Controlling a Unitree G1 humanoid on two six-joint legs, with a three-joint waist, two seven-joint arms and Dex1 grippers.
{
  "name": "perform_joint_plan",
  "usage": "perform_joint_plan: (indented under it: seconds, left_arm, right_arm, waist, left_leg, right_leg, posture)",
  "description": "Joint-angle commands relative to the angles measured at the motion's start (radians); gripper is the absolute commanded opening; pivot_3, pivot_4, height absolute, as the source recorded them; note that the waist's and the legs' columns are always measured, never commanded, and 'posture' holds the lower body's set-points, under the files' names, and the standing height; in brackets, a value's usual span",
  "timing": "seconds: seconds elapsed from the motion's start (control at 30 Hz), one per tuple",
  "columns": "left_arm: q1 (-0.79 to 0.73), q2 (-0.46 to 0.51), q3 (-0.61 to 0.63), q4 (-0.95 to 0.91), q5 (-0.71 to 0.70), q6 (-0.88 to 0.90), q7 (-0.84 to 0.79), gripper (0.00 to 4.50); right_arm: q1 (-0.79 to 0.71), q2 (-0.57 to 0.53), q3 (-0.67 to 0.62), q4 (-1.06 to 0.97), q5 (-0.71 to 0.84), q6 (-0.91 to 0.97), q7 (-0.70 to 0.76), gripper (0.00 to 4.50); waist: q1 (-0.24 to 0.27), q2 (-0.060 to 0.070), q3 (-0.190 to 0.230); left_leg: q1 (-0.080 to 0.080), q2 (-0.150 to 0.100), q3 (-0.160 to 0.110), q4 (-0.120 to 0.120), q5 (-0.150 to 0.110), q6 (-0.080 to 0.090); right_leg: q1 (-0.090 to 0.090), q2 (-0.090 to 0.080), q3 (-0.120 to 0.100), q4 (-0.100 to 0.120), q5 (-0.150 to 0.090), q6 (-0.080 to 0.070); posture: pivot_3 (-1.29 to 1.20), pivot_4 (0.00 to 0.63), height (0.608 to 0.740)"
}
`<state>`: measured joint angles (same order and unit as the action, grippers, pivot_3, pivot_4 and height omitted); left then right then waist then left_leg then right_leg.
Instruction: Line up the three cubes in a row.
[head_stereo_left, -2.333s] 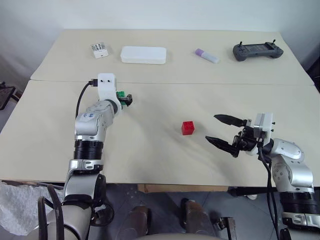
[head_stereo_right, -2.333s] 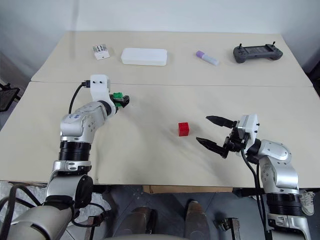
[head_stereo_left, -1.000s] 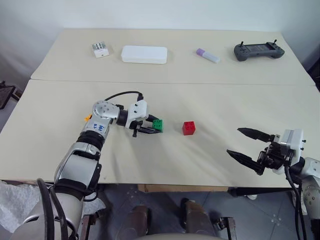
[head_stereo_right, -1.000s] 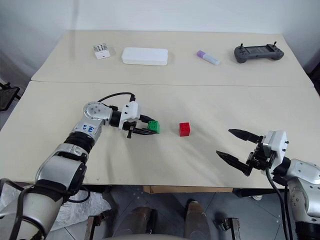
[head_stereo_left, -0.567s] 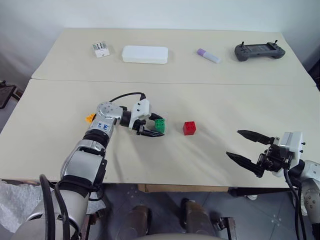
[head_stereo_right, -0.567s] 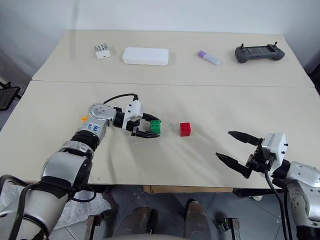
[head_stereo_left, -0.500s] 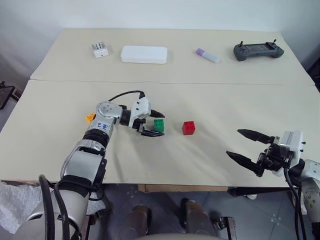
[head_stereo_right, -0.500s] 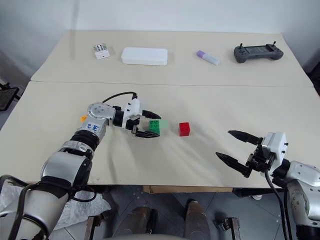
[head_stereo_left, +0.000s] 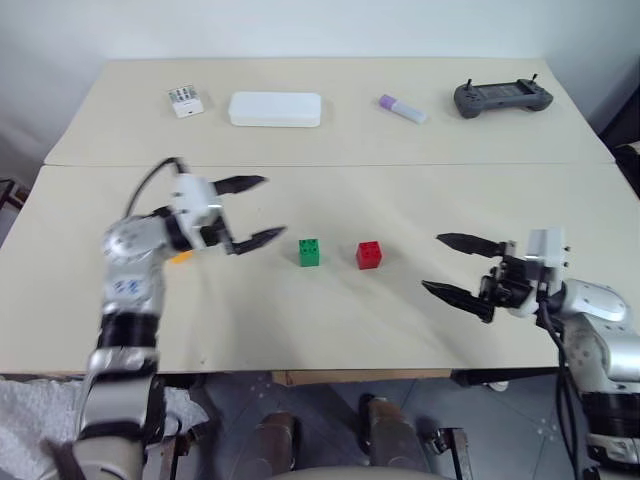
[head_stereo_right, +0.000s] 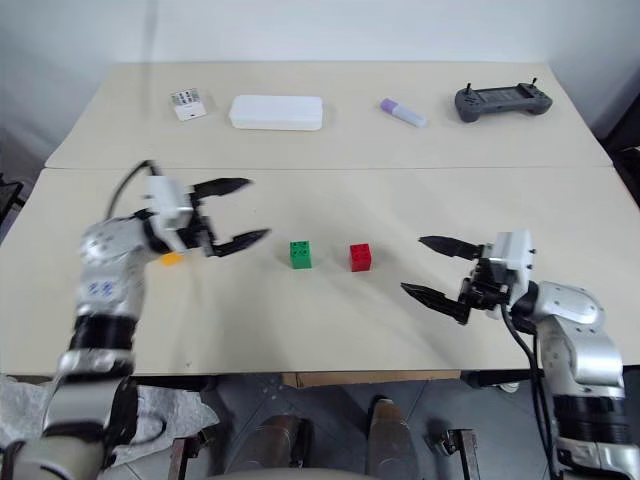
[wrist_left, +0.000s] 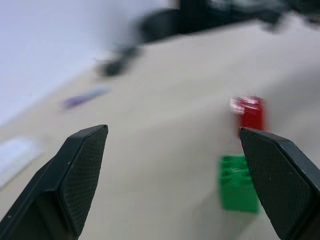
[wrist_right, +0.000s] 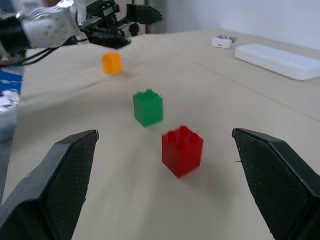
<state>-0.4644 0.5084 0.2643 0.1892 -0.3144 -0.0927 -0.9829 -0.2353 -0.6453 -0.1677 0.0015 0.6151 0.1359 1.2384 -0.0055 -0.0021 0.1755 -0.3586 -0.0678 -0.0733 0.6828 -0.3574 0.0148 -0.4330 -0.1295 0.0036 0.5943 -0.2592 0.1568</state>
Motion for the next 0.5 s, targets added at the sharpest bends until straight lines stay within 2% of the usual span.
perform_joint_plan:
  seconds: [0.03,0.07,0.17,0.23,0.33,0.5]
  left_arm:
    - [0.221,0.02,0.208,-0.178,-0.064,0.069,0.164,4.43]
    - [0.26,0.02,0.235,-0.203,-0.072,0.083,0.197,4.43]
    - [0.517,-0.03,0.46,-0.21,-0.102,0.063,0.319,4.43]
    - [0.603,-0.047,0.512,-0.211,-0.132,0.072,0.345,4.43]
    - [0.723,-0.084,0.542,-0.209,-0.171,0.077,0.339,4.43]
    - [0.793,-0.134,0.469,-0.33,-0.189,0.112,0.373,4.43]
  right_arm:
    - [-0.046,0.019,0.022,0.006,0.015,0.009,0.034,4.5]
    - [-0.055,0.022,0.027,0.011,0.014,0.01,0.041,4.5]
    - [-0.105,0.073,0.074,0.02,-0.012,-0.04,0.065,4.5]
    - [-0.12,0.089,0.087,0.02,-0.02,-0.053,0.074,4.5]
    - [-0.135,0.101,0.096,0.018,-0.031,-0.074,0.082,4.5]
    - [-0.145,0.091,0.074,0.025,-0.033,-0.087,0.073,4.5]
  waist:
    - [-0.004,0.001,0.0]
    - [0.0,0.001,0.0]
    - [0.003,0.0,0.0]
    - [0.006,0.0,0.0]
    - [0.029,0.0,0.0]
    - [0.037,-0.002,-0.001]
  left_leg:
    - [0.001,0.0,0.0,0.0,-0.001,-0.001]
    - [0.002,0.0,0.0,-0.001,-0.001,-0.001]
    - [0.003,0.0,-0.001,0.0,-0.001,-0.001]
    - [0.004,0.0,0.0,0.0,-0.002,0.0]
    - [0.004,-0.001,-0.002,0.0,-0.003,0.0]
    - [0.004,-0.005,-0.003,0.0,-0.003,0.002]
  right_leg:
    - [0.0,0.0,0.001,0.0,0.0,0.0]
    - [0.0,0.0,0.001,0.0,0.0,0.0]
    - [0.002,0.0,0.001,-0.001,0.0,0.0]
    - [0.003,0.0,0.001,-0.001,0.0,-0.001]
    - [0.005,-0.001,-0.001,-0.002,-0.001,-0.001]
    - [0.006,-0.004,-0.001,-0.004,-0.001,-0.002]
  posture:
    - [0.0,0.15,0.74]
    - [0.0,0.15,0.74]
    - [0.0,0.15,0.74]
    - [0.0,0.15,0.74]
    - [0.0,0.15,0.74]
    - [0.0,0.15,0.74]
